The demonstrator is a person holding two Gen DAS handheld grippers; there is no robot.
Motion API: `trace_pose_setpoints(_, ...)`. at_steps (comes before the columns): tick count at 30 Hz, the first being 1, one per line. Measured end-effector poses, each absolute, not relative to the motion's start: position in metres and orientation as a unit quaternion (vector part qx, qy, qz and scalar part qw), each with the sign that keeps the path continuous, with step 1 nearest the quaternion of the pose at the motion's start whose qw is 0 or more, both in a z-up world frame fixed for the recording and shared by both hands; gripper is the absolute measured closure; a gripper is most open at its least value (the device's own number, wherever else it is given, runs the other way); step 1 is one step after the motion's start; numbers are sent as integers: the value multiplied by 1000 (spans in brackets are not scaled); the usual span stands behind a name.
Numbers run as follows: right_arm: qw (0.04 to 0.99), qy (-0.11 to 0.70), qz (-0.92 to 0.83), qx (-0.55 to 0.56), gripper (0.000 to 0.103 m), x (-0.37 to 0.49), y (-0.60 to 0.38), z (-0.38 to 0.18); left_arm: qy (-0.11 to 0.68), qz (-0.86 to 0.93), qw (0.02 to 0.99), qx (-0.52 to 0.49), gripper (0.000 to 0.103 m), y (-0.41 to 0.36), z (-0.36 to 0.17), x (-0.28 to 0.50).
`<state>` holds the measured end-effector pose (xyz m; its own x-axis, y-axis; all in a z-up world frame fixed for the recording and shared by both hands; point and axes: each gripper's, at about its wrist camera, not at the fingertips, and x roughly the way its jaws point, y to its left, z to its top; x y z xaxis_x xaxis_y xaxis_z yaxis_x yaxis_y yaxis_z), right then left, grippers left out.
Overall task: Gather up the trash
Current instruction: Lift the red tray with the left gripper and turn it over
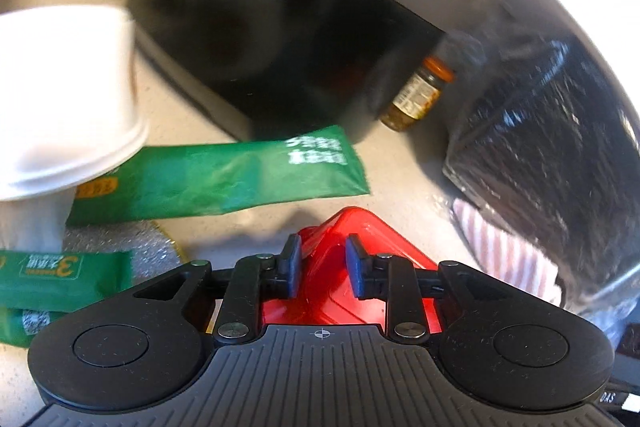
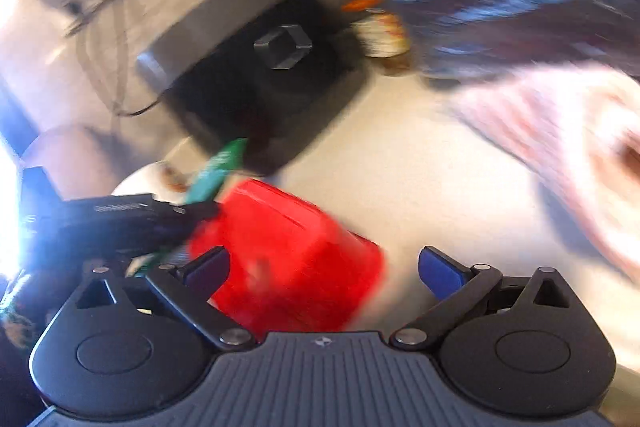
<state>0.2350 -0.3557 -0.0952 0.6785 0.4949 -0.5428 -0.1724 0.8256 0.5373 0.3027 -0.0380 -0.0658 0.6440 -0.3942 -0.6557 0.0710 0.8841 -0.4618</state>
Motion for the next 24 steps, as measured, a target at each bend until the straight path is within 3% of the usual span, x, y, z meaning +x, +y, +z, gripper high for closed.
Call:
trace_pose_setpoints(4,845,387,198,313,0,227,-367,-124,425,-176,864,-205,74,-56,-68,304)
trace_pose_setpoints(10,832,389,197,343,0,229,-359,-126,432,-202,861,-177,74,-72,-69,294)
trace_pose_setpoints(17,824,351,273,350,0,227,-348,-71,398,-160,881,-199,78,-32,-49,264)
trace_pose_setpoints(24,778,354,416,311,0,231,-248,-21,316,-85,928,-180,77,31,-4,174)
